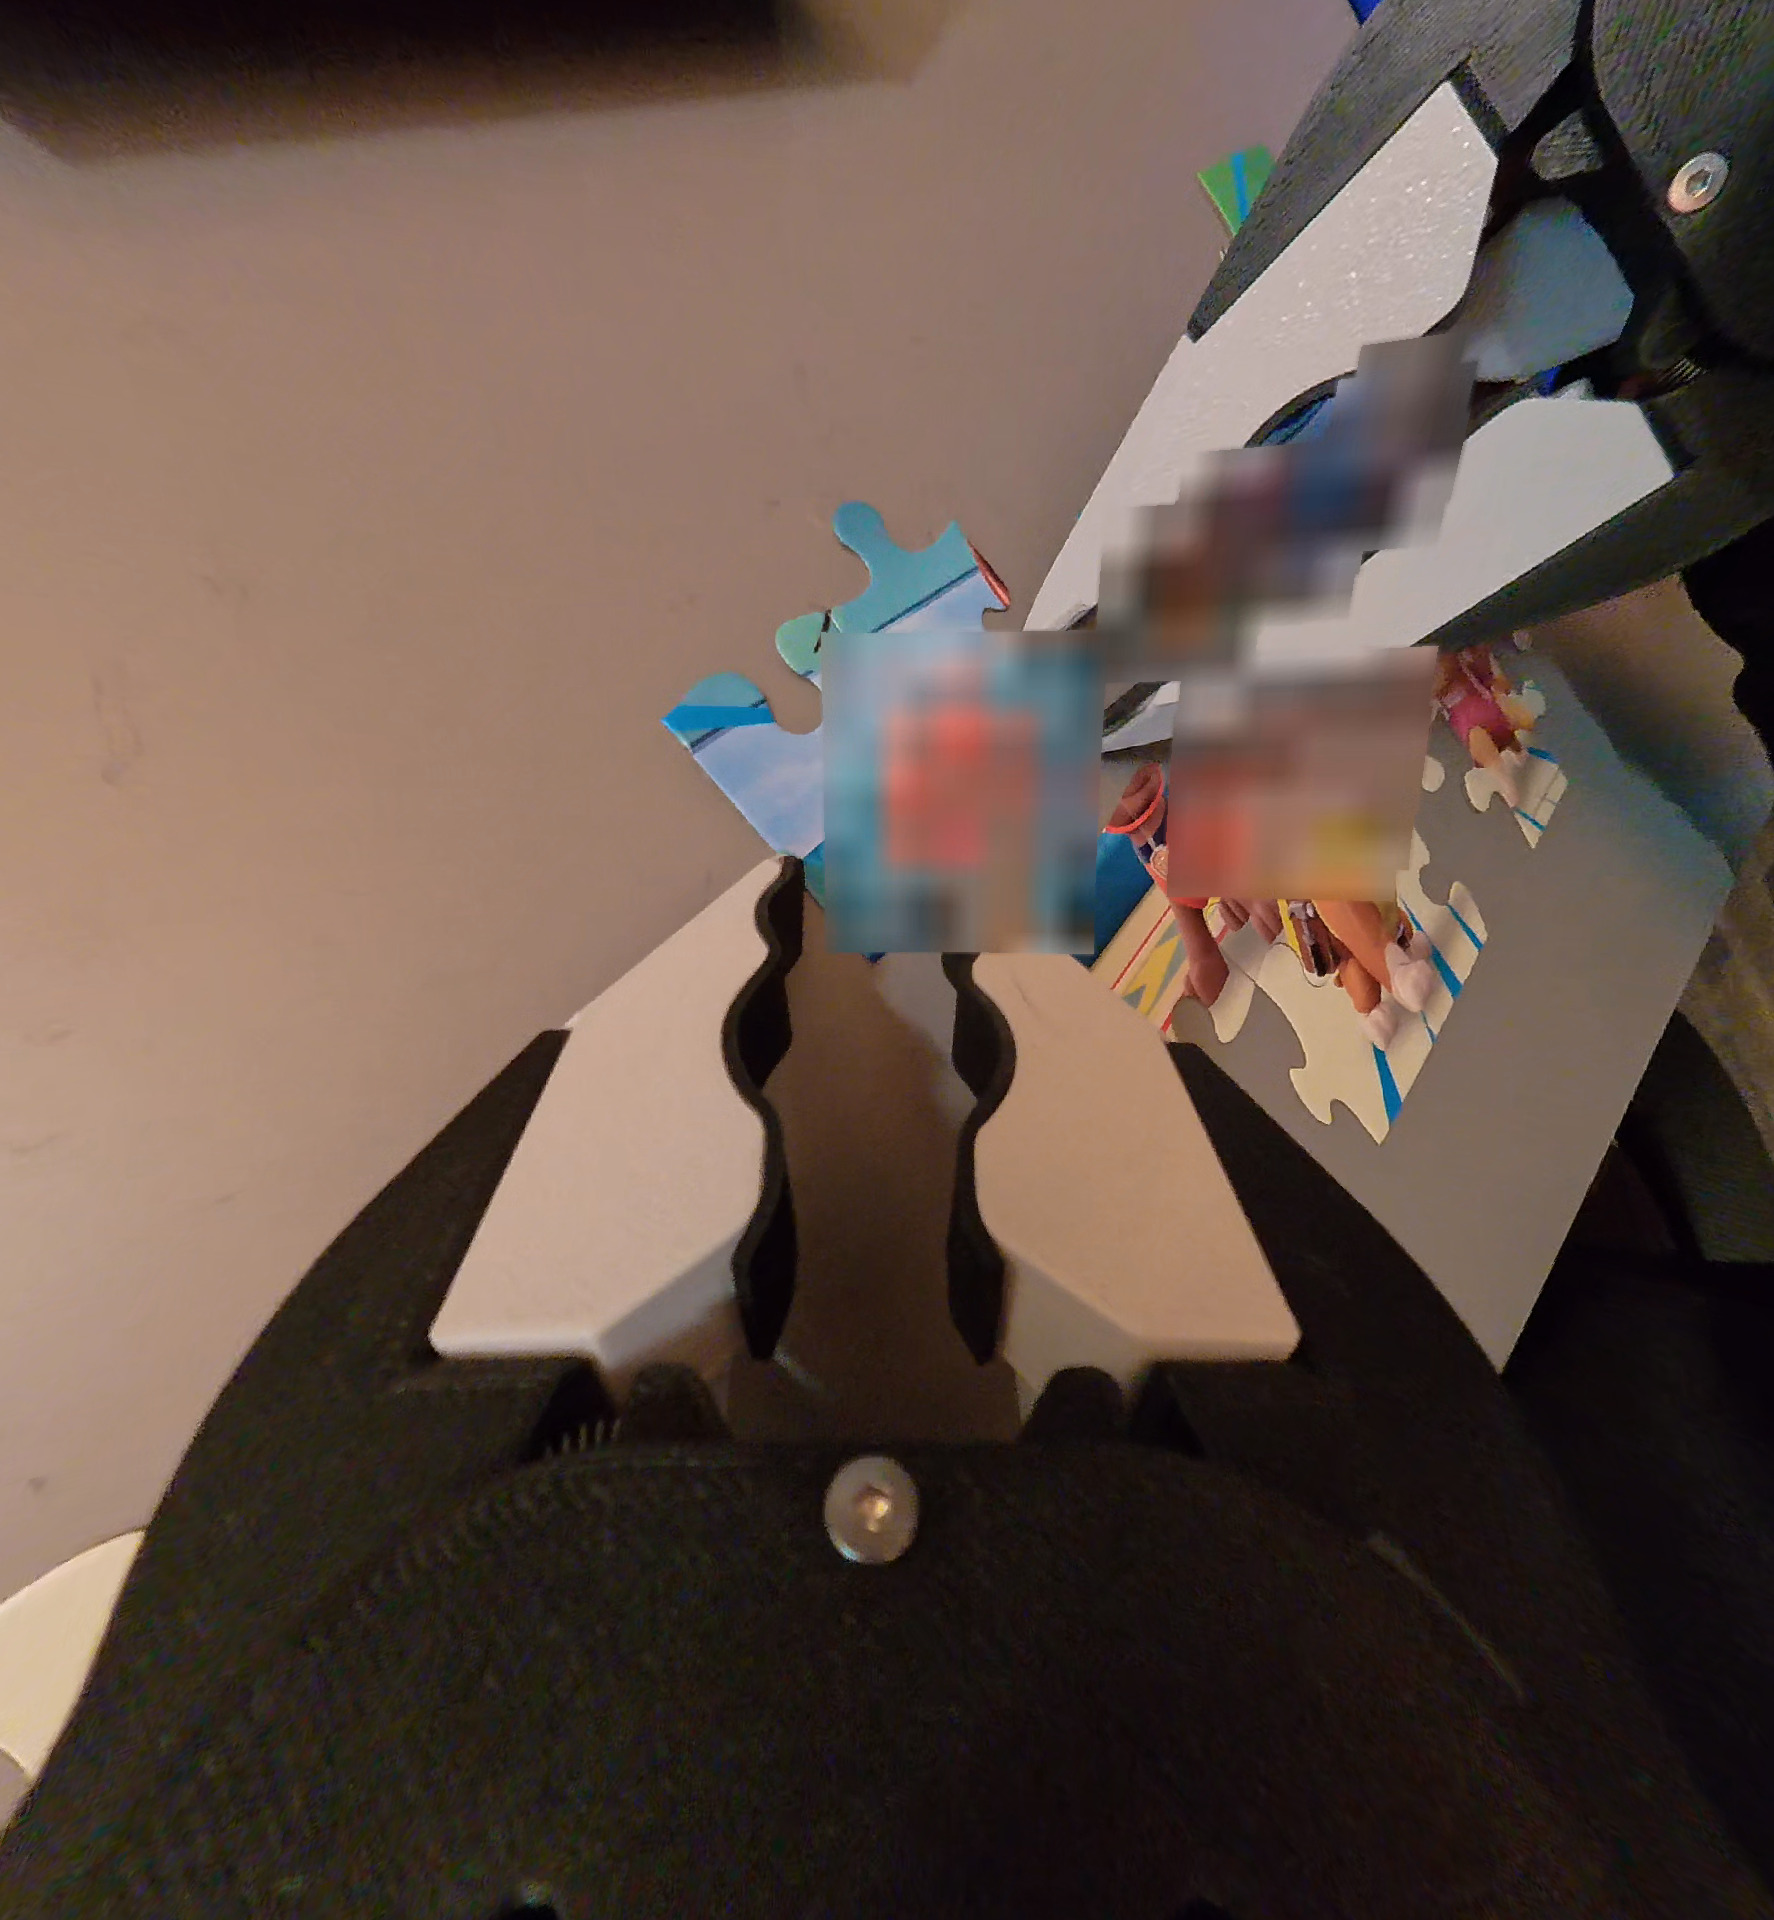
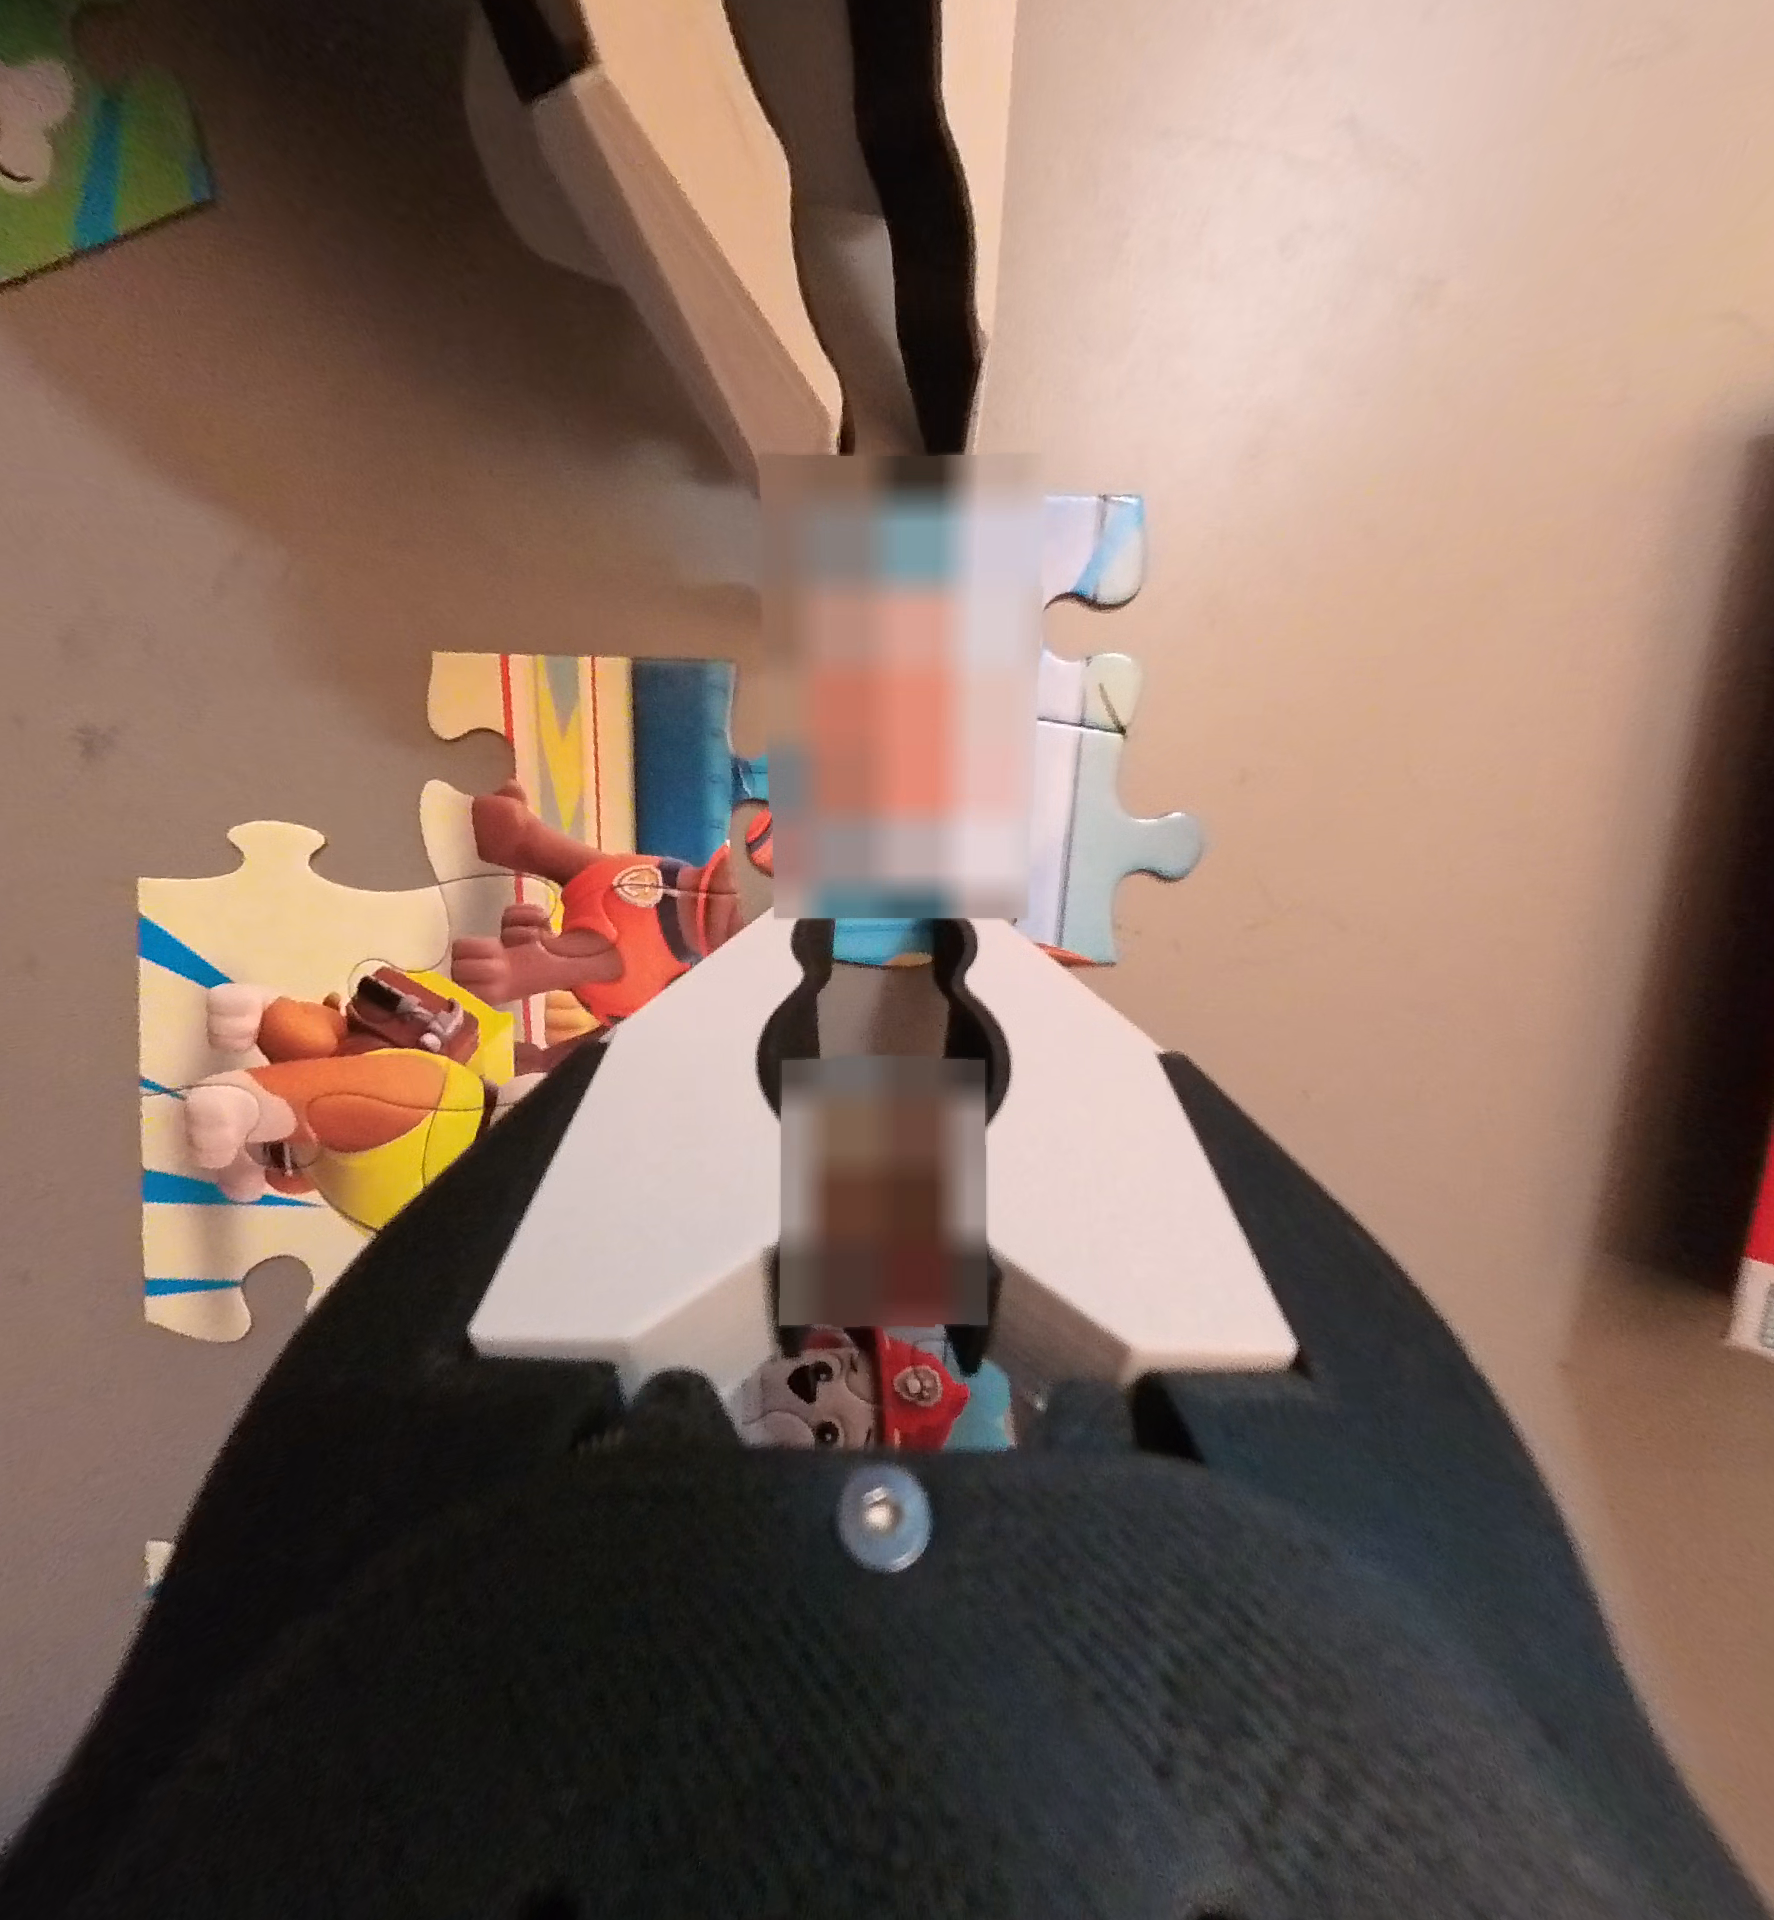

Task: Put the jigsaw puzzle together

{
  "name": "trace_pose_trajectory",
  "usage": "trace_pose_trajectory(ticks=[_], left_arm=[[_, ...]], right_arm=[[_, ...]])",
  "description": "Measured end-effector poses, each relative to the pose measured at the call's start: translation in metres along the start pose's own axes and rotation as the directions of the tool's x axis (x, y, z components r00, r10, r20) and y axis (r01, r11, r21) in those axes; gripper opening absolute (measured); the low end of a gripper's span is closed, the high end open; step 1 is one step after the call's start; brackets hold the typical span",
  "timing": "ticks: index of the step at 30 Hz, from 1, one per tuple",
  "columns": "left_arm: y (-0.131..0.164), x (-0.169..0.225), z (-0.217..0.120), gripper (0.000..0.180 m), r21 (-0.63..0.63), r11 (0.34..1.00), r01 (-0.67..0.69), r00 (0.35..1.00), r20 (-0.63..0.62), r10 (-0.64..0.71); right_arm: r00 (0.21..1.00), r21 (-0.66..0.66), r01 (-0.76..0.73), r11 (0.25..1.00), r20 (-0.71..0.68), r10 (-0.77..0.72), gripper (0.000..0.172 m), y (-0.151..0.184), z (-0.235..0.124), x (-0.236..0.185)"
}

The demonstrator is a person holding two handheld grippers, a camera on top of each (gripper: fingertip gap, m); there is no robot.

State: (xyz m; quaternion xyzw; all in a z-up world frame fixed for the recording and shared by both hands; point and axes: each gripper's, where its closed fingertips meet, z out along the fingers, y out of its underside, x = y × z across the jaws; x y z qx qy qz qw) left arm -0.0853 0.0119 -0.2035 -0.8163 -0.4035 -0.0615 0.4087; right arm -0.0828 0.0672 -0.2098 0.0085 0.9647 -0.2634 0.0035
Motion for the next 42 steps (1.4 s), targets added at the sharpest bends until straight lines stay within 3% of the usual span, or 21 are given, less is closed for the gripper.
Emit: trace_pose_trajectory(ticks=[9,11,16,19,21,24,27,33,38,42], left_arm=[[-0.004,0.003,0.001,0.027,0.019,0.999,0.041,0.998,-0.055,-0.04],[-0.007,0.008,0.0,0.025,0.028,0.999,0.044,0.995,-0.087,-0.042],[-0.01,0.022,0.004,0.026,0.022,0.999,0.045,0.988,-0.146,-0.041],[-0.01,0.02,0.005,0.027,0.023,0.999,0.032,0.991,-0.132,-0.028],[-0.012,0.013,0.003,0.031,0.034,0.999,0.016,0.995,-0.098,-0.013],[-0.018,0.006,-0.003,0.045,0.05,0.997,-0.064,0.996,-0.06,0.067],[-0.025,-0.005,-0.004,0.061,0.029,0.974,-0.226,0.974,0.014,0.226],[-0.023,-0.012,0.016,0.085,-0.1,0.823,-0.559,0.825,0.031,0.564],[-0.022,-0.009,0.031,0.083,-0.147,0.775,-0.614,0.788,-0.074,0.611],[-0.025,-0.008,0.033,0.069,-0.169,0.749,-0.64,0.768,-0.12,0.629]], right_arm=[[1.0,-0.013,-0.001,1.0,-0.029,0.001,0.015,0.002,-0.003,0.002],[1.0,-0.001,0.007,1.0,-0.025,-0.007,0.0,0.0,-0.006,0.0],[1.0,-0.066,-0.011,0.998,-0.025,0.009,0.011,0.009,-0.013,-0.003],[0.998,-0.016,-0.014,1.0,-0.055,0.013,0.007,0.005,-0.019,0.0],[0.997,0.02,-0.038,0.999,-0.065,0.039,0.015,0.002,-0.022,0.004],[0.994,0.02,-0.09,0.996,-0.059,0.091,0.024,0.008,-0.02,0.01],[0.991,0.055,-0.098,0.994,-0.09,0.103,0.023,0.004,-0.022,0.012],[0.974,0.191,-0.124,0.974,-0.165,0.156,0.019,-0.002,-0.039,0.002],[0.957,0.233,-0.169,0.958,-0.193,0.216,0.018,0.012,-0.045,-0.016],[0.947,0.255,-0.198,0.946,-0.201,0.253,0.018,0.023,-0.046,-0.028]])
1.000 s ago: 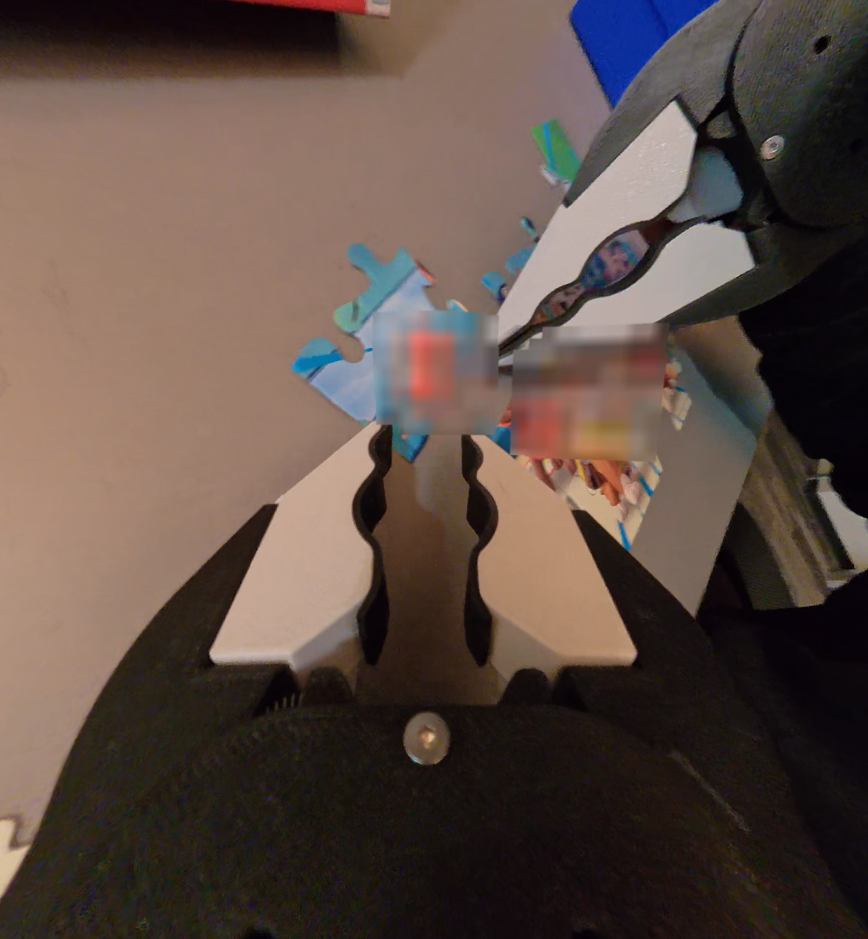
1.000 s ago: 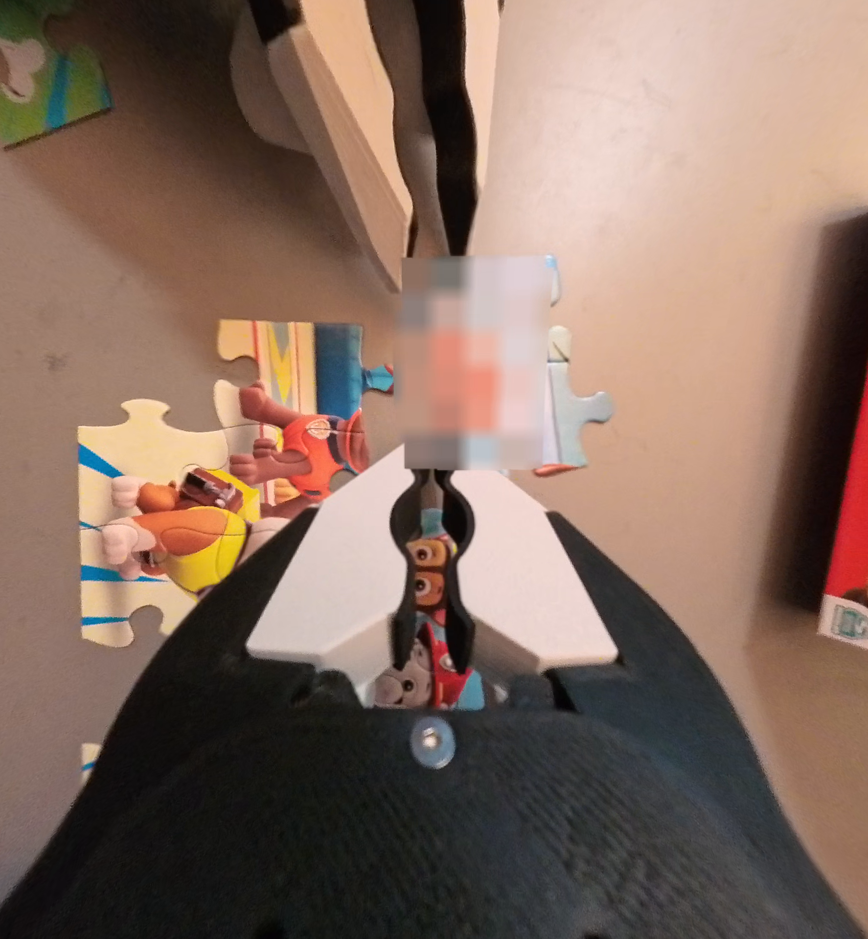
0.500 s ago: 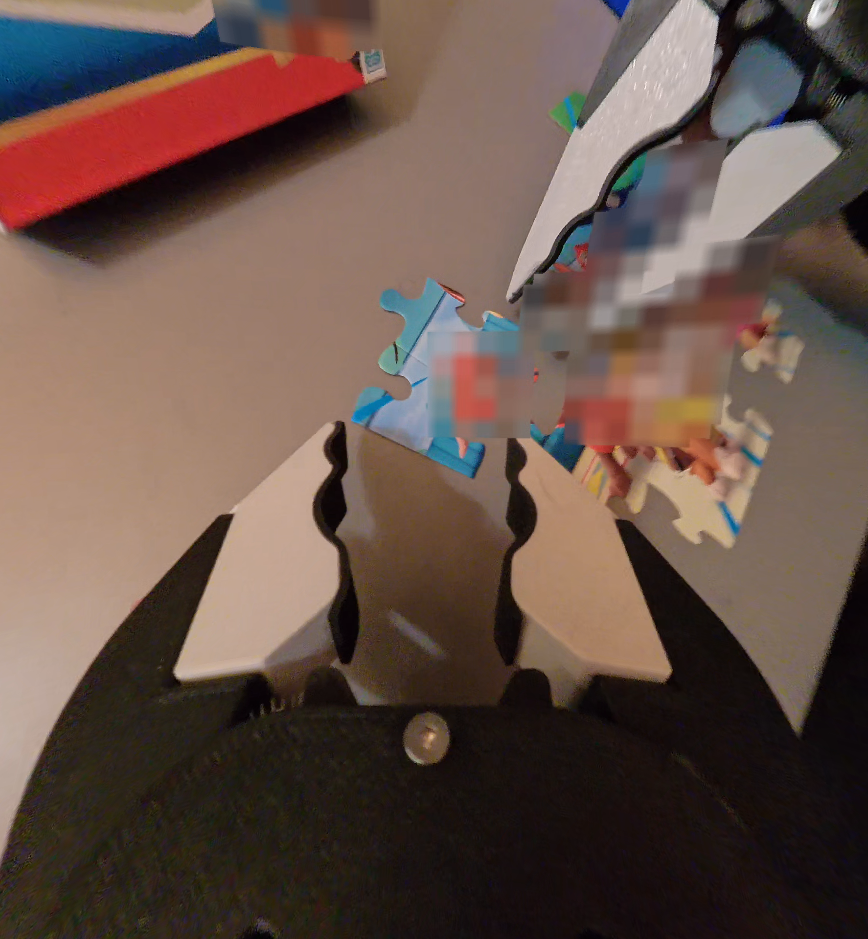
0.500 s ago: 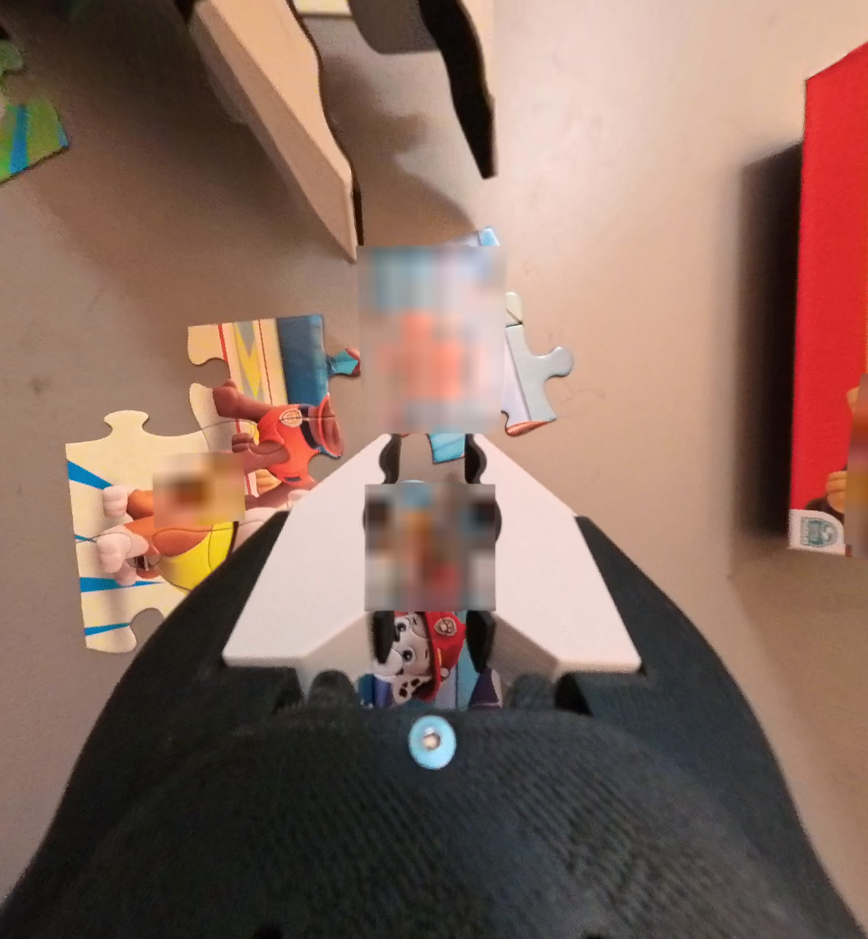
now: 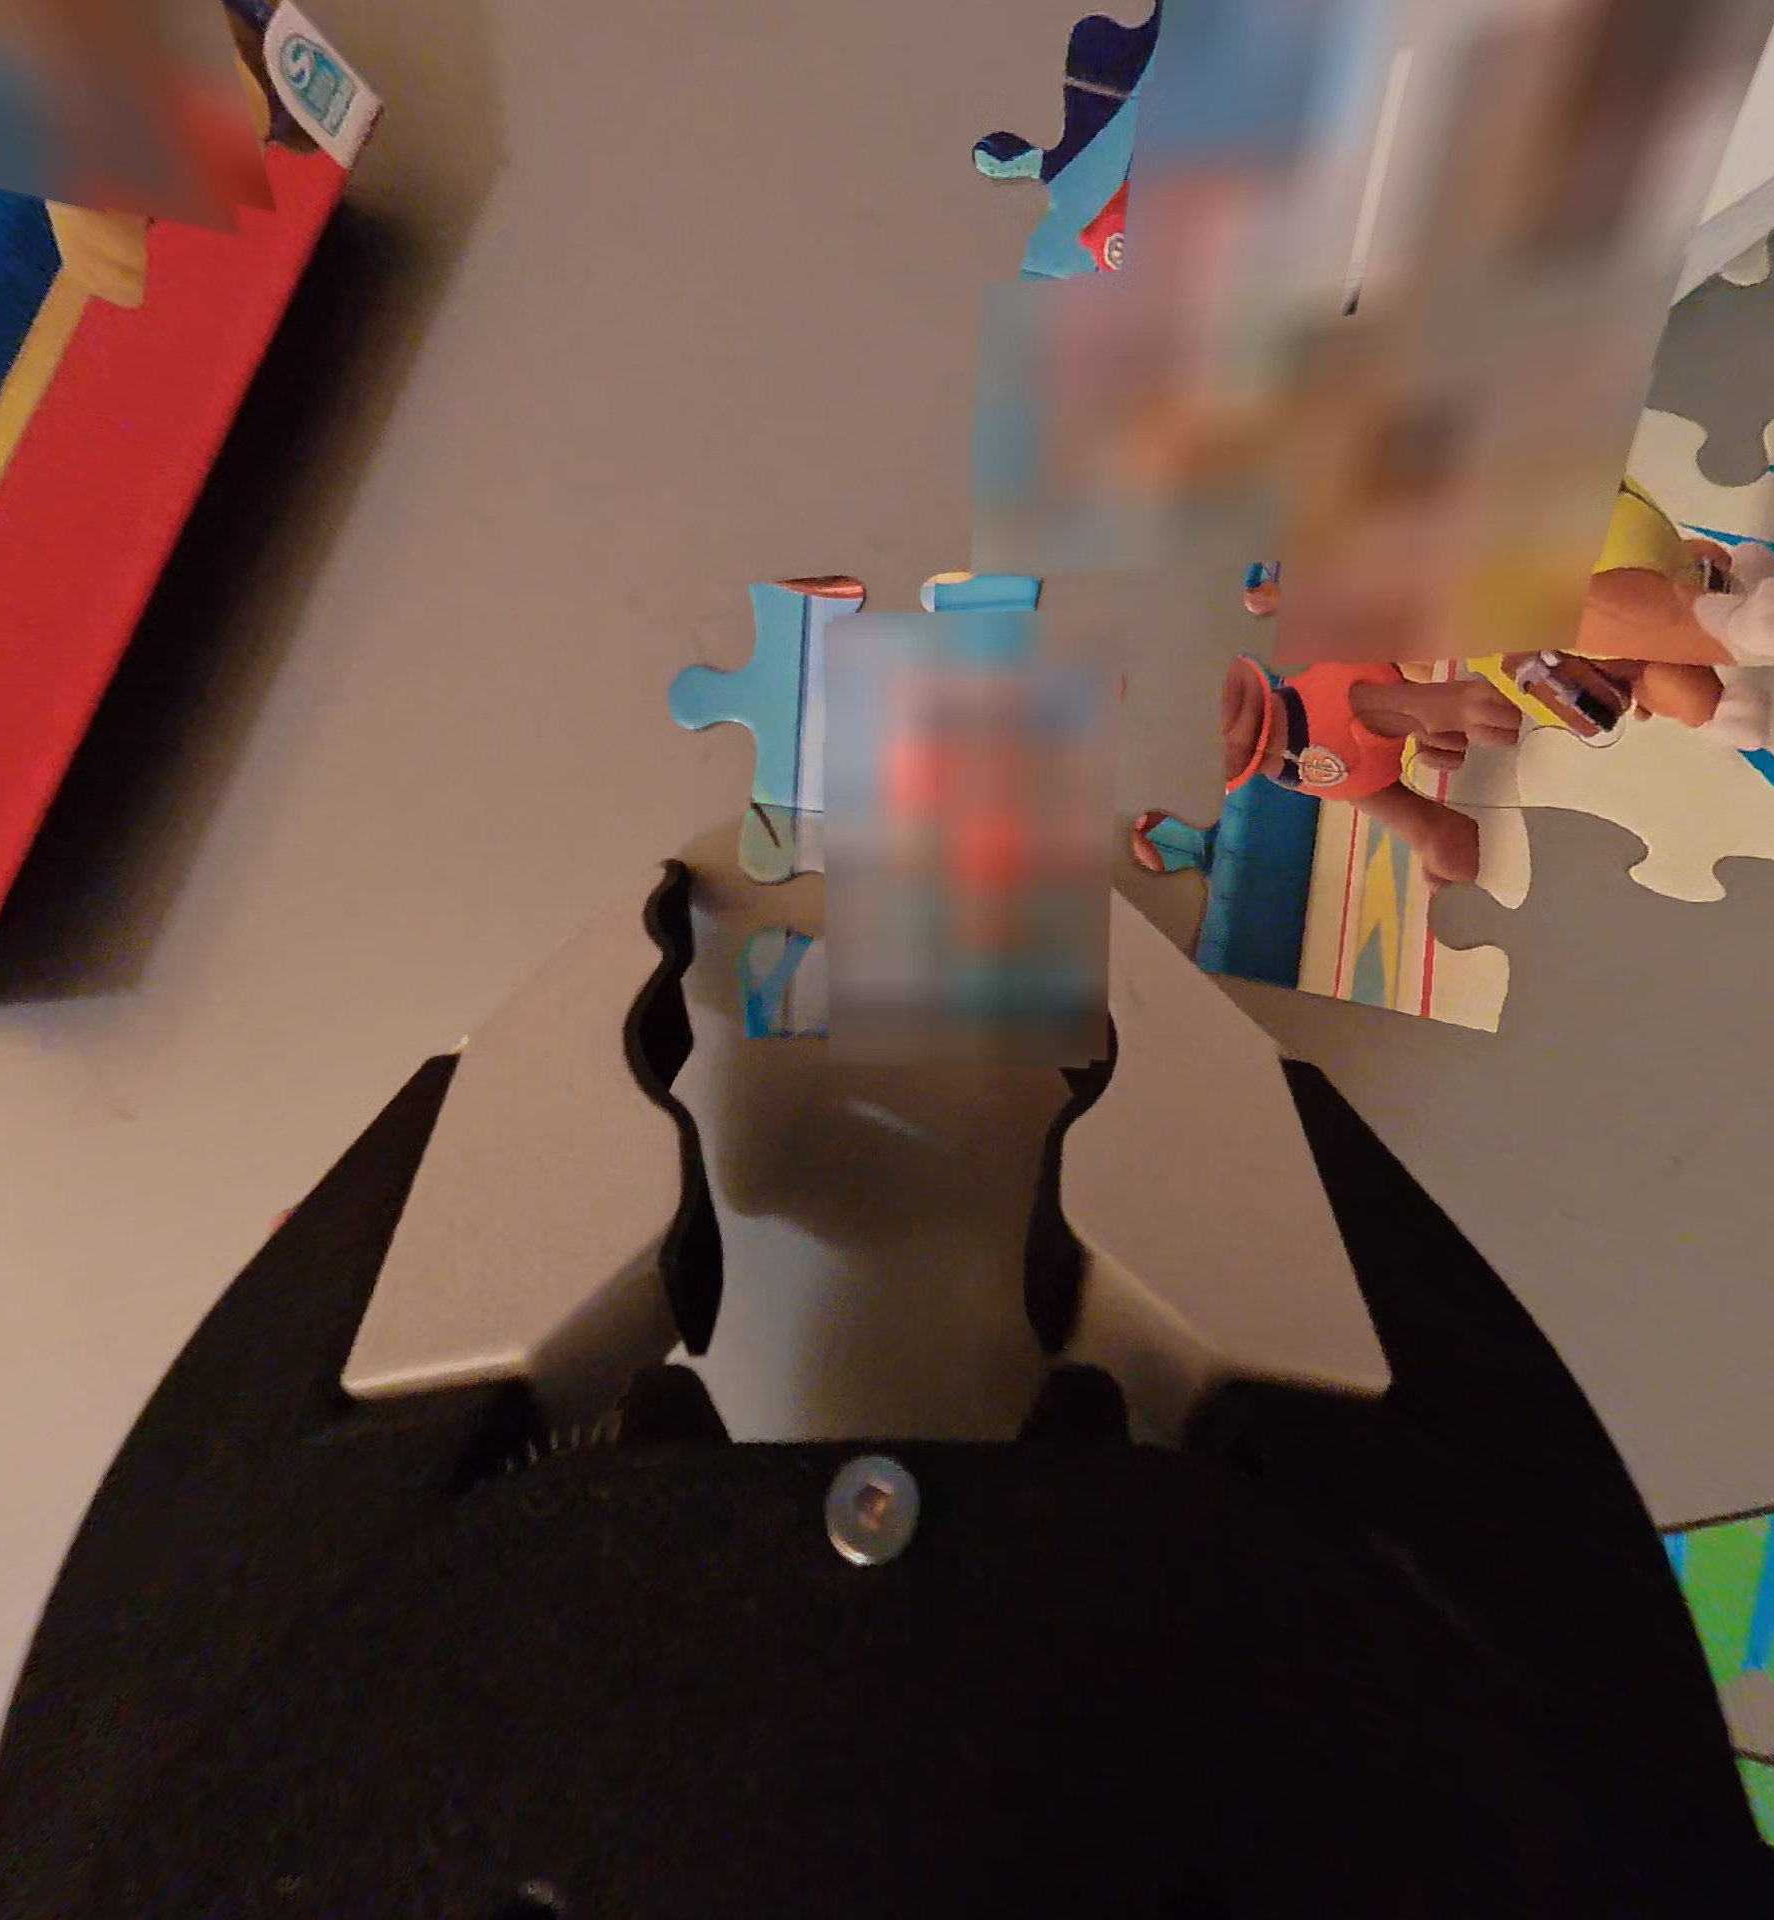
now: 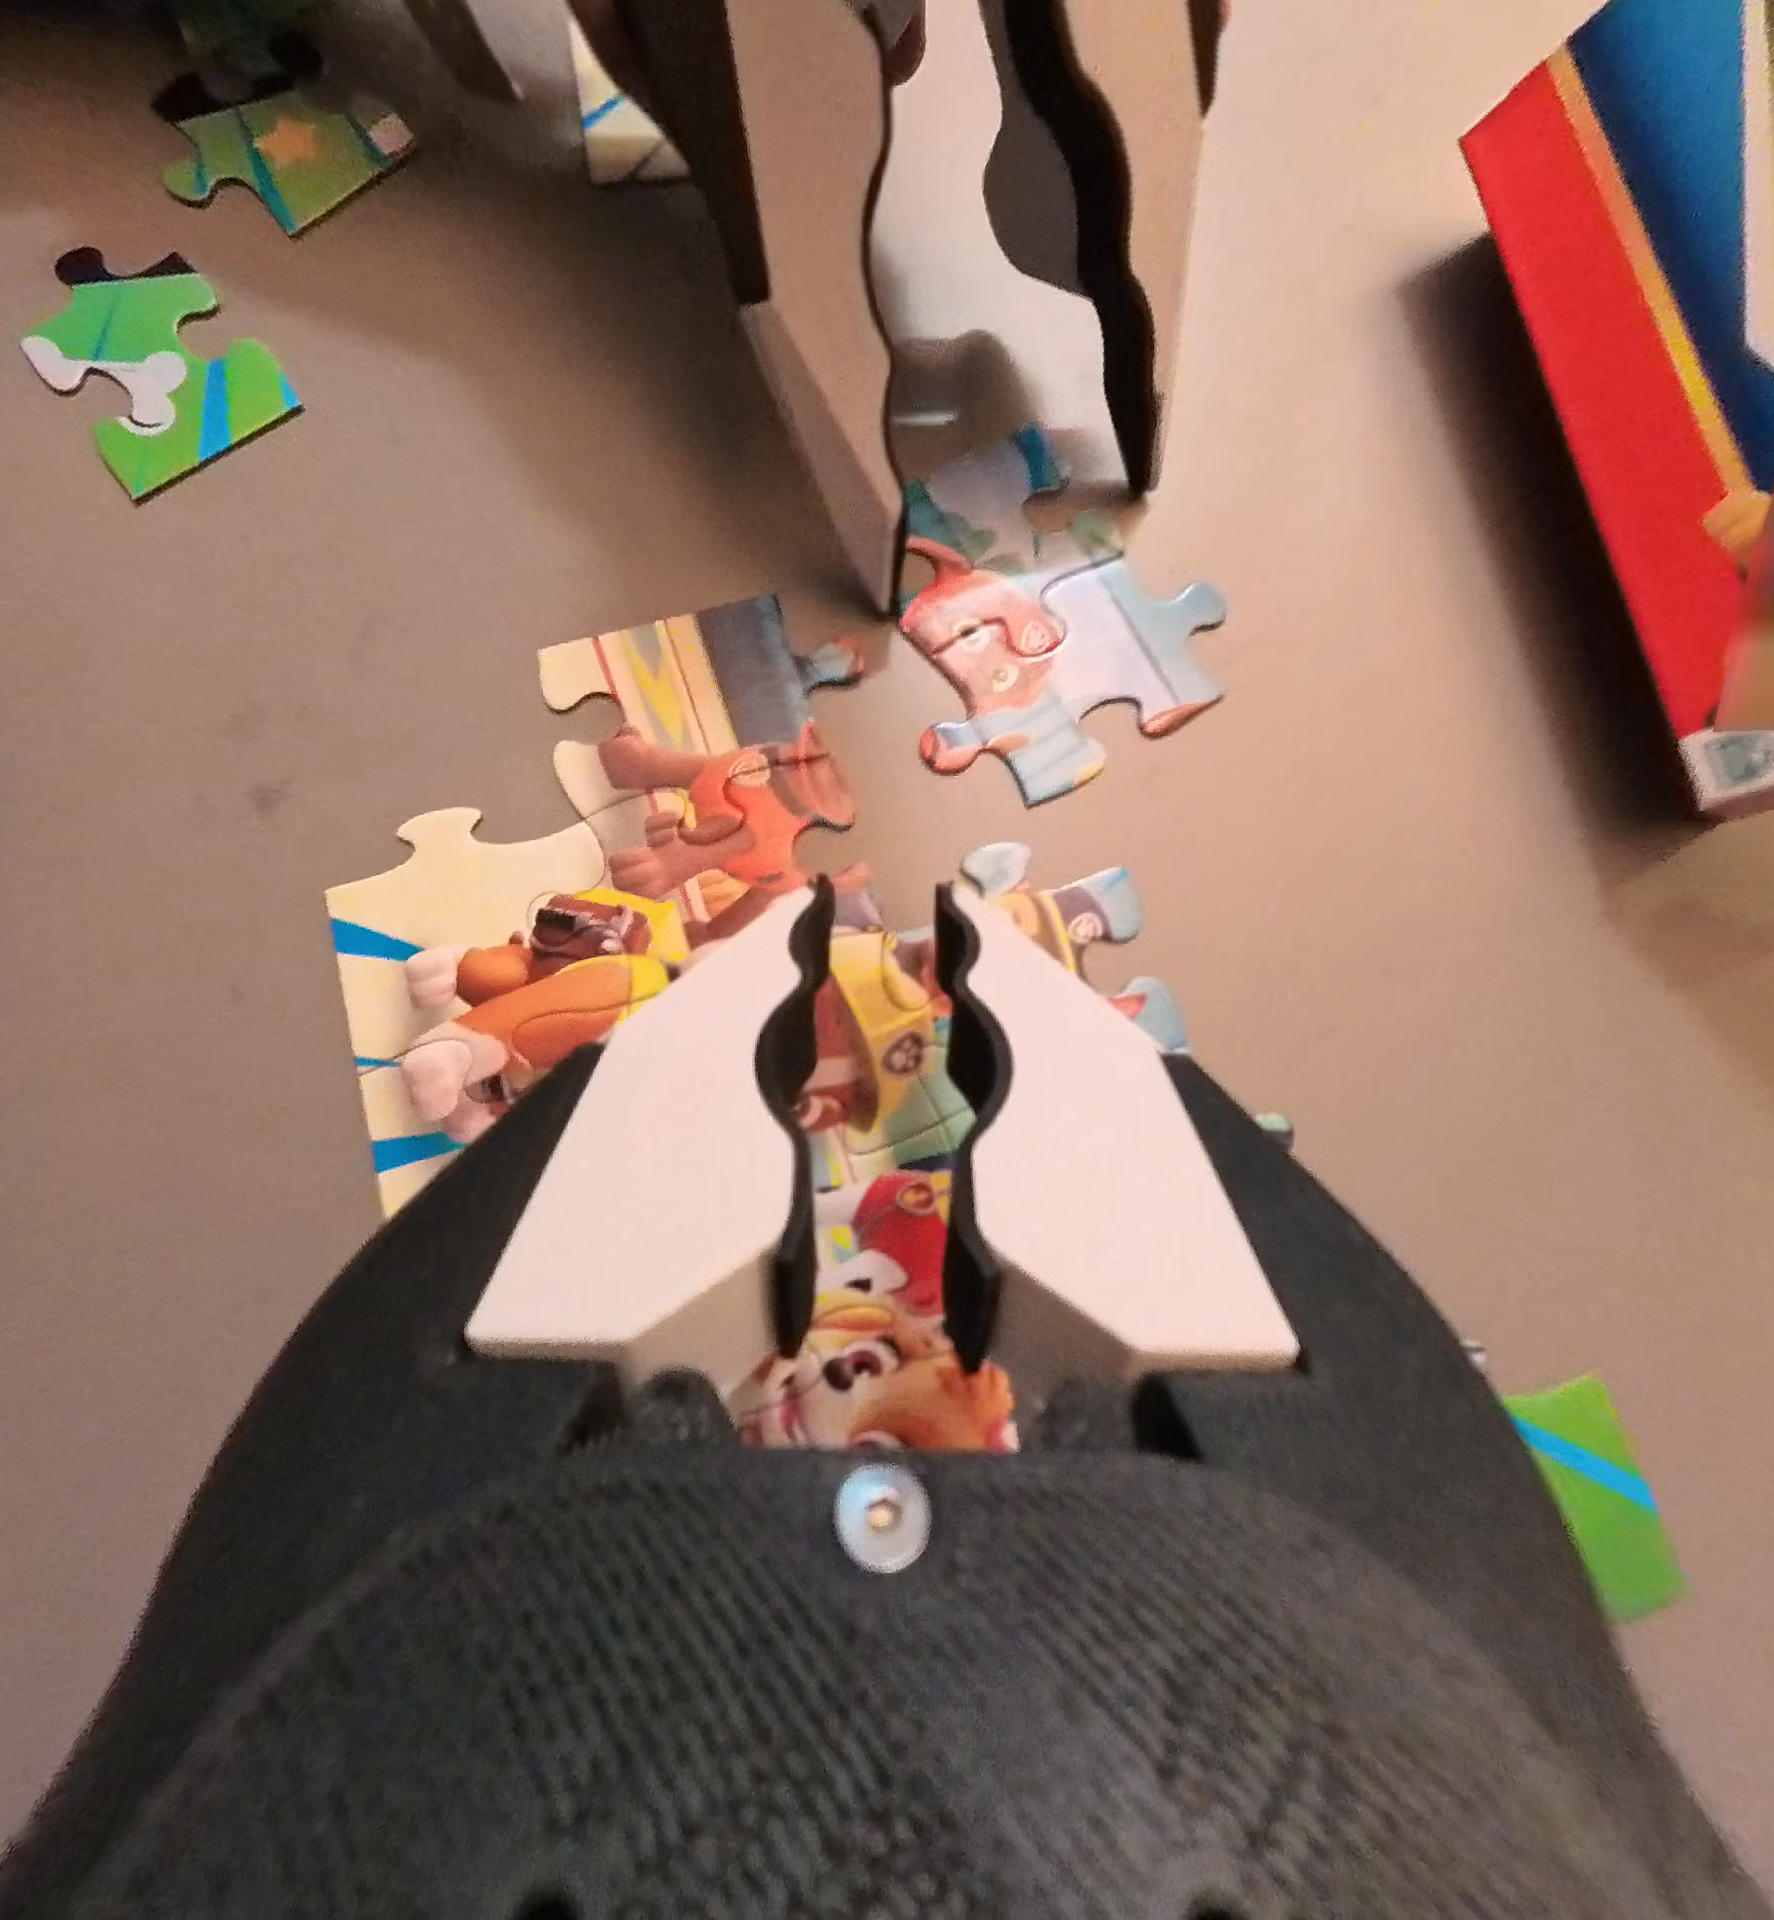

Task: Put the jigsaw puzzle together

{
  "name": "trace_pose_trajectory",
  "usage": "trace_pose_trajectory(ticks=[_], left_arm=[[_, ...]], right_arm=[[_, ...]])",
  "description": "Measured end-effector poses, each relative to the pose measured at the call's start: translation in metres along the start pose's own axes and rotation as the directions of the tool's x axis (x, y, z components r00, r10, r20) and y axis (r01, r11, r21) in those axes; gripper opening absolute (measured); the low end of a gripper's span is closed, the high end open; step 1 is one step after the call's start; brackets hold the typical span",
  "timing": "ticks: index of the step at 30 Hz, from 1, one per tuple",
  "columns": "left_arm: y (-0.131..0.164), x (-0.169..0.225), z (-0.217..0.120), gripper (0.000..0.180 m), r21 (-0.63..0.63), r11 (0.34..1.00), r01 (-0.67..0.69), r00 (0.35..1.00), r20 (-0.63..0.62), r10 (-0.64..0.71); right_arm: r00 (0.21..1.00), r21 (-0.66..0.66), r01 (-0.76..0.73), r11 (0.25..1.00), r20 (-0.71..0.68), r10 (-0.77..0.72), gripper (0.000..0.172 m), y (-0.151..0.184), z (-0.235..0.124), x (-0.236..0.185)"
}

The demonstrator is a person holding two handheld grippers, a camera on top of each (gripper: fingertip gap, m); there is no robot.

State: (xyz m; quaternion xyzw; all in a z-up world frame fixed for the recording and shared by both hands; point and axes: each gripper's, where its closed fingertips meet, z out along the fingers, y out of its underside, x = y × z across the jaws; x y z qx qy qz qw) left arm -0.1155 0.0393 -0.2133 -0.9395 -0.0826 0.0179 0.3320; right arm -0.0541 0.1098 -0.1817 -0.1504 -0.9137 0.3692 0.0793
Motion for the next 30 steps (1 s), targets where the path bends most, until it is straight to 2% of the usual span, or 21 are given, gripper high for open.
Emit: trace_pose_trajectory(ticks=[2,6,9,13,16,17,18,30], left_arm=[[-0.003,0.002,0.001,0.058,0.005,1.0,-0.002,1.0,-0.013,0.002],[-0.006,0.003,0.004,0.059,-0.003,1.0,-0.018,1.0,-0.006,0.017],[-0.011,-0.002,0.005,0.076,-0.002,1.0,-0.024,0.999,0.026,0.024],[-0.017,0.0,0.015,0.08,-0.012,1.0,-0.006,1.0,-0.005,0.006],[-0.021,-0.001,0.017,0.074,-0.003,1.0,0.005,1.0,0.002,-0.005],[-0.021,-0.001,0.017,0.068,0.001,1.0,0.008,1.0,0.008,-0.008],[-0.022,0.0,0.017,0.054,0.01,1.0,0.016,1.0,0.007,-0.016],[-0.024,-0.001,0.013,0.054,0.033,0.998,0.046,0.999,0.01,-0.046]], right_arm=[[1.0,0.013,-0.015,1.0,-0.003,0.015,0.018,0.003,-0.002,-0.003],[0.999,0.038,-0.03,0.999,-0.01,0.031,0.017,0.005,-0.005,-0.005],[0.999,0.054,-0.029,0.998,-0.017,0.03,0.016,0.003,-0.008,-0.004],[0.999,0.077,-0.028,0.997,-0.022,0.03,0.015,-0.001,-0.01,-0.005],[0.999,0.079,-0.029,0.996,-0.029,0.032,0.015,0.0,-0.01,-0.005],[0.999,0.079,-0.031,0.996,-0.031,0.033,0.015,0.001,-0.01,-0.006],[0.999,0.079,-0.033,0.996,-0.034,0.035,0.015,0.002,-0.01,-0.006],[0.998,0.097,-0.04,0.994,-0.053,0.045,0.014,0.004,-0.014,-0.002]])
